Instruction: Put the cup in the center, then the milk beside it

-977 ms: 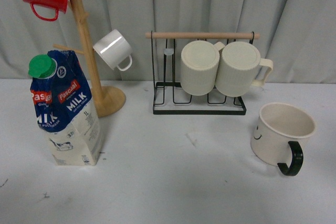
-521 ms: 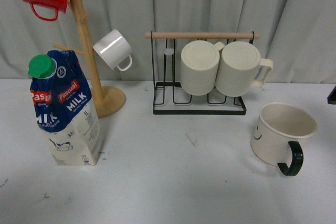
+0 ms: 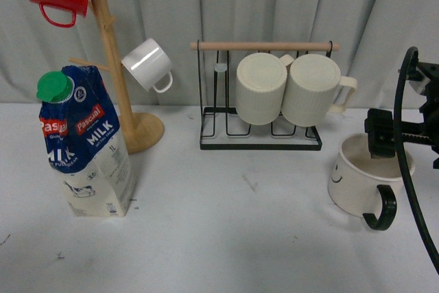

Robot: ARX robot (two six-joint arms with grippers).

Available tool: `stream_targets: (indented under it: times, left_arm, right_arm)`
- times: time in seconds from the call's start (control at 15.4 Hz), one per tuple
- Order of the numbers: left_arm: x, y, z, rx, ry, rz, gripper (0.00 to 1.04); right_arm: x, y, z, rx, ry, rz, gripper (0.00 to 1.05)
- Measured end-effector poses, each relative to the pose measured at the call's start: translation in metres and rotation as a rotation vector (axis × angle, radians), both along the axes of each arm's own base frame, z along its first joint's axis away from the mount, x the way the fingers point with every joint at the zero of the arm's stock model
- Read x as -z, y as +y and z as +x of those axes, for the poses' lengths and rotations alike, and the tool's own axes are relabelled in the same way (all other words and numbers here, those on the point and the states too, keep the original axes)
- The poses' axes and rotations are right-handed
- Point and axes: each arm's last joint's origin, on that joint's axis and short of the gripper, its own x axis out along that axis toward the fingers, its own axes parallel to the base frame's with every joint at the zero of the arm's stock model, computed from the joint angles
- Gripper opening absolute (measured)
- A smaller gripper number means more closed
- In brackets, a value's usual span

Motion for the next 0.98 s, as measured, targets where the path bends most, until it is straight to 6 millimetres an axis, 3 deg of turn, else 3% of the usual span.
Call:
stream_targets:
  times: [0.52,0.78,0.98]
  left_arm:
    - [0.0,0.0,0.0,0.0,0.0,0.0,0.98]
    - [0.0,0.0,0.0,0.0,0.0,0.0,0.98]
    - [0.0,0.0,0.0,0.0,0.0,0.0,0.98]
  right_arm:
    - [0.012,0.005,0.008,0.024,0.025,0.005,0.04]
    - [0.008,0.008,-0.01,0.012,0.046,0.02,0.03]
    - [-0.012,0.027,-0.026,-0.037,0.006,0.059,0.03]
